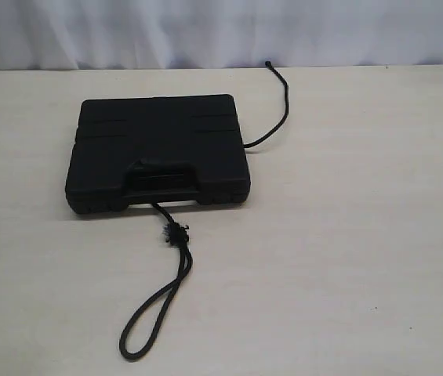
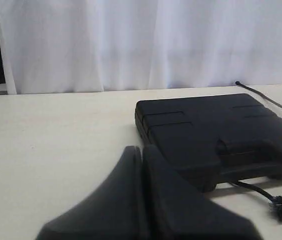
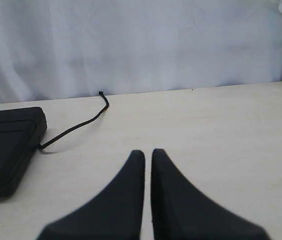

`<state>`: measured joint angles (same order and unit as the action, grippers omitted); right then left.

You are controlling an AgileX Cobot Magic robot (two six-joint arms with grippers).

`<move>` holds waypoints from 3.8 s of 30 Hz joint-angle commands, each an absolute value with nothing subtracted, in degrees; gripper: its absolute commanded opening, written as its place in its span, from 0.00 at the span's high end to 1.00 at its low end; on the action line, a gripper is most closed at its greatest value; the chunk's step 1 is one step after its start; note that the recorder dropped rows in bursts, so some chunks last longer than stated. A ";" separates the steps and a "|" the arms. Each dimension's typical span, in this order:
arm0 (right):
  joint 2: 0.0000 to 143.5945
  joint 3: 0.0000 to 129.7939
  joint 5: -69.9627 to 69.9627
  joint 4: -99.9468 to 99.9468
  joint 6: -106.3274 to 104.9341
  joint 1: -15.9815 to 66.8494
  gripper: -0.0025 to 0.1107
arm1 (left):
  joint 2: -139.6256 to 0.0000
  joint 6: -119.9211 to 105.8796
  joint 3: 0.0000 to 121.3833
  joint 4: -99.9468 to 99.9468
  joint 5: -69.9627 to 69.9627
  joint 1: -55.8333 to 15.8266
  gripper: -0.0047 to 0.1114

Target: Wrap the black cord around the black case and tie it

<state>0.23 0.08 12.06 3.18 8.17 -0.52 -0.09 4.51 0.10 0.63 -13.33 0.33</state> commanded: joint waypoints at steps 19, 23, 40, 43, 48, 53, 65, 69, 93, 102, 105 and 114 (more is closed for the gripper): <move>0.00 0.00 1.96 -19.15 9.77 -0.50 0.94 | 0.00 24.24 0.00 1.19 17.17 0.29 0.96; 0.00 0.00 -1.55 -20.14 9.77 -0.50 0.94 | 0.00 41.04 0.00 0.00 23.85 0.29 0.96; 0.00 0.00 -8.53 -29.33 10.73 -0.50 0.94 | -53.82 67.14 47.00 -69.63 -2.64 -6.08 0.96; 0.00 0.00 -8.26 -29.33 10.73 -0.50 0.94 | -62.72 65.78 49.40 -73.12 -8.03 -11.30 0.96; 0.00 0.00 -7.34 -29.33 9.57 -0.50 0.94 | -76.74 49.31 58.41 -63.24 -25.29 -16.45 0.96; 0.00 0.00 -7.34 -29.33 9.57 -0.50 0.94 | -88.59 -14.32 71.01 -21.15 -46.44 -16.79 0.96; 0.00 0.00 -5.42 -29.14 8.97 -0.50 0.94 | -103.11 -55.92 72.08 16.66 -56.59 -18.10 0.88; 0.00 0.00 -5.52 -29.14 8.77 -0.50 0.94 | -104.72 -59.37 72.08 16.43 -53.83 -20.65 0.68; 0.00 0.00 -4.82 -29.14 8.59 -0.50 0.94 | -118.24 -60.03 72.08 3.95 -27.69 -22.29 0.55; 0.00 0.00 -5.60 -29.14 8.59 -0.50 0.94 | -112.92 -60.03 72.08 -2.29 -28.18 -23.38 0.96; 0.00 0.00 -8.09 -29.14 9.53 -0.50 0.94 | -108.55 -60.31 72.08 -2.50 -28.62 -23.38 0.96; 6.68 7.94 -8.29 -29.14 10.28 0.50 0.94 | -100.08 -67.67 72.08 -2.50 -32.28 -23.38 0.96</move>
<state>3.21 4.28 -8.04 -29.45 10.08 -0.39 -102.58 -65.70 71.50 -1.82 -34.06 -23.28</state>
